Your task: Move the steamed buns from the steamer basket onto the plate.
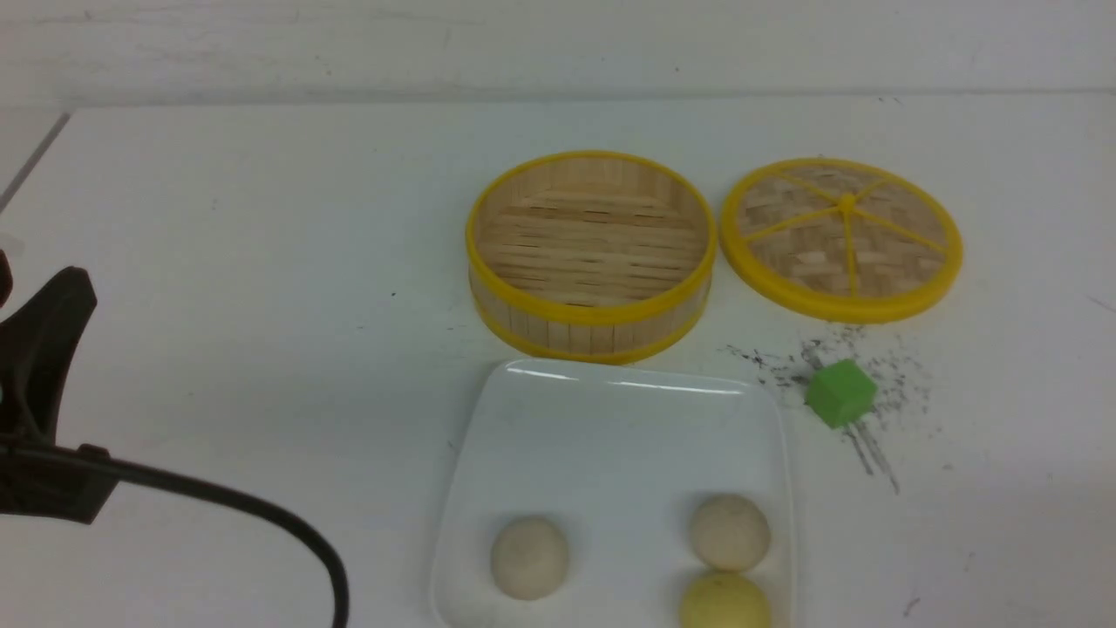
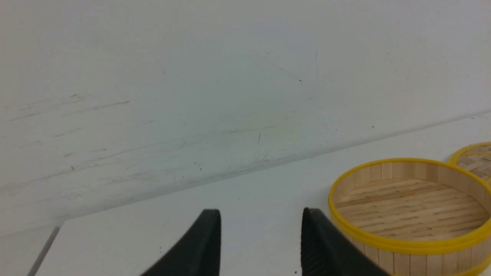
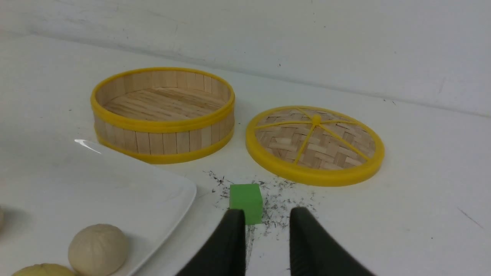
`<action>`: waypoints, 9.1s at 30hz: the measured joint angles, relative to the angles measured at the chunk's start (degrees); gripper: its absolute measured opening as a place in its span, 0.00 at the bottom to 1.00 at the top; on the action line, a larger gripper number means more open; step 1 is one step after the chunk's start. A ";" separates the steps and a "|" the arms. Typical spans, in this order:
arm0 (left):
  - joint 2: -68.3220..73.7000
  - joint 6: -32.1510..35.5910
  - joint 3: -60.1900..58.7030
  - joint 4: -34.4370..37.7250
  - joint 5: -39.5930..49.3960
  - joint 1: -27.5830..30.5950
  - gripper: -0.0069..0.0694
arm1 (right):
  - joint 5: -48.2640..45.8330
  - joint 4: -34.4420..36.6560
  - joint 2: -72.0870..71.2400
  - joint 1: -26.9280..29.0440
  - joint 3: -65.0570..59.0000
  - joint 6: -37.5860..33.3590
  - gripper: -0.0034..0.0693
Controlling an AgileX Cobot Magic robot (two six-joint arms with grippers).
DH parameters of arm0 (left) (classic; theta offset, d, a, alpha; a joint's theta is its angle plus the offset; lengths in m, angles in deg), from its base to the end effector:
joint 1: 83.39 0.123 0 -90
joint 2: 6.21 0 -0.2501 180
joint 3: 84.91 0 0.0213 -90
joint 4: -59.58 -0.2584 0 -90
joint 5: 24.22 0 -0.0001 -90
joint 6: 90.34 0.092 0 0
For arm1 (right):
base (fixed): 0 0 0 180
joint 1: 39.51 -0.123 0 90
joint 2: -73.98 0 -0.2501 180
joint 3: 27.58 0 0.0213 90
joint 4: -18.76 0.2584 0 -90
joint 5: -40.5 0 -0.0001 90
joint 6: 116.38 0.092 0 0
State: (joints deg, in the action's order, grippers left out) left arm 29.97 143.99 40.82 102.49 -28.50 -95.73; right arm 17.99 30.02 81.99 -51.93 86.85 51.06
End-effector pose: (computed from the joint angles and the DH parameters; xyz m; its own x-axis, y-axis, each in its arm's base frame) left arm 0.1460 -0.0272 0.2941 0.0776 0.1868 -0.9793 0.1514 0.9687 0.1968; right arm 0.0820 0.0251 0.2421 -0.0862 -0.0571 -0.9946 -0.2905 0.9564 -0.0297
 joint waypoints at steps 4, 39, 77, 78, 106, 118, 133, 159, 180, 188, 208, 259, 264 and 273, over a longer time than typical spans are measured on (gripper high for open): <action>0.00 0.00 0.00 0.00 0.00 0.00 0.51 | 0.00 0.00 0.00 0.00 0.00 0.00 0.33; 0.00 0.00 0.00 1.43 0.05 0.00 0.51 | -1.11 -2.00 0.00 0.00 -11.64 -0.06 0.37; 0.00 0.00 0.00 4.70 1.10 0.00 0.50 | -1.40 -2.12 0.00 9.35 -11.58 -0.06 0.38; 0.00 0.00 0.00 5.91 1.10 0.00 0.50 | -1.40 -2.12 0.00 9.35 -11.58 -0.06 0.38; 0.00 1.74 0.00 24.25 0.69 0.00 0.26 | -1.46 -2.12 0.00 9.35 -11.58 -0.06 0.38; 0.00 -0.45 0.00 15.36 2.31 0.00 0.26 | -1.46 -2.19 0.00 9.35 -11.58 -0.06 0.38; 0.00 -58.82 0.00 -41.29 7.29 0.00 0.26 | -1.46 -2.14 0.00 9.35 -11.58 -0.11 0.38; -12.36 -54.03 -8.46 -41.83 22.04 9.09 0.29 | -1.46 -2.14 0.00 9.48 -11.58 -0.11 0.38; -27.95 -53.97 -23.21 -40.21 26.05 16.62 0.33 | -1.51 -2.14 0.00 9.66 -11.58 -0.11 0.38; -27.95 -53.97 -23.16 -41.64 26.18 16.62 0.34 | -1.51 -2.14 0.00 9.66 -11.56 -0.11 0.38; -27.95 -53.97 -23.16 -42.12 26.18 16.62 0.36 | -1.51 -2.14 0.00 9.66 -11.56 -0.11 0.38; -27.95 -53.97 -23.16 -43.81 26.18 16.62 0.40 | -1.51 -2.19 0.00 9.66 -11.56 -0.11 0.38; -27.95 -53.97 -23.16 -43.81 26.18 16.62 0.40 | -1.51 -2.14 0.00 9.66 -11.56 -0.11 0.38; -27.95 -53.97 -23.16 -43.83 26.18 16.62 0.41 | -1.51 -2.19 0.00 9.66 -11.56 -0.18 0.38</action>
State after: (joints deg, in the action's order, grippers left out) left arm 2.02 90.03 17.65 58.67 -2.33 -79.12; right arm 16.48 27.83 81.99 -42.28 75.29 50.88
